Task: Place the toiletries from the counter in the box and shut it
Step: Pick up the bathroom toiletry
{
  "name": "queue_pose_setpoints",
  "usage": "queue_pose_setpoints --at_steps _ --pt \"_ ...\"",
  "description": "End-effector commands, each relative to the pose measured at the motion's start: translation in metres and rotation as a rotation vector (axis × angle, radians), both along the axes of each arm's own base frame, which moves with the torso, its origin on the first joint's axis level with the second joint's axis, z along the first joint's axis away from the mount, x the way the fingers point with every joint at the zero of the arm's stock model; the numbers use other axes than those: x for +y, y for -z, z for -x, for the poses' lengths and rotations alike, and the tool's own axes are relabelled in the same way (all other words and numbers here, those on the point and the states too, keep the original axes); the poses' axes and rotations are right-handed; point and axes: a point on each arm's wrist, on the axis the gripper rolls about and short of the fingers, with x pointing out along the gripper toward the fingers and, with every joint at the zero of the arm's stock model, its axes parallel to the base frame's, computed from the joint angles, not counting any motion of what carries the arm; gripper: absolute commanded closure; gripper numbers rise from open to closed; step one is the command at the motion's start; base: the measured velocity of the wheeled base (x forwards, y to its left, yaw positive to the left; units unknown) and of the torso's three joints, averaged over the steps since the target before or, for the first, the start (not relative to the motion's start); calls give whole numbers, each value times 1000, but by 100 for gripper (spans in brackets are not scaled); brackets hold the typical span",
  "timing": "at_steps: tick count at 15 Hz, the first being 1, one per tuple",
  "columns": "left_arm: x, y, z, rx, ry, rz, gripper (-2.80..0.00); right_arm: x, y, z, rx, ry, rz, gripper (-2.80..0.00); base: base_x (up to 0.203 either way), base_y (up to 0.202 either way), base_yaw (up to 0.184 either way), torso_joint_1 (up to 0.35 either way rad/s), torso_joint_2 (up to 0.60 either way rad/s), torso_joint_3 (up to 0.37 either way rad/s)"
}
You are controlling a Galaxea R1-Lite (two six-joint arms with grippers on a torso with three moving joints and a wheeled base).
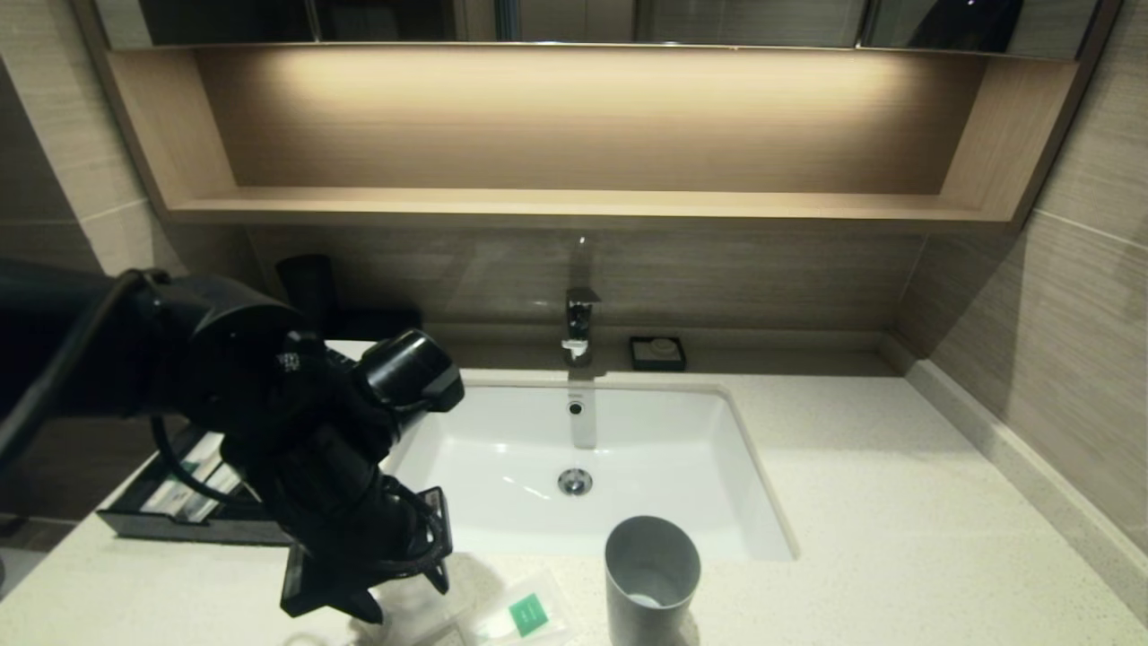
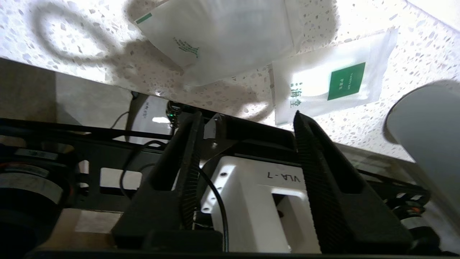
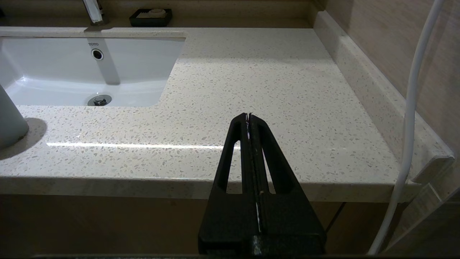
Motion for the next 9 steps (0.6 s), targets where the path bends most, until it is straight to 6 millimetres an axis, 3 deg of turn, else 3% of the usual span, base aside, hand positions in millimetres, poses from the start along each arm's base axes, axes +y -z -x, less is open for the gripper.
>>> queue_pose_setpoints --at_steps 1,9 --pt "3 -2 2 -16 93 -20 -280 0 0 0 0 0 -1 0 0 0 0 0 0 0" --pt "35 -16 32 -176 642 -113 -280 0 0 0 1 0 -1 0 0 0 0 0 0 0"
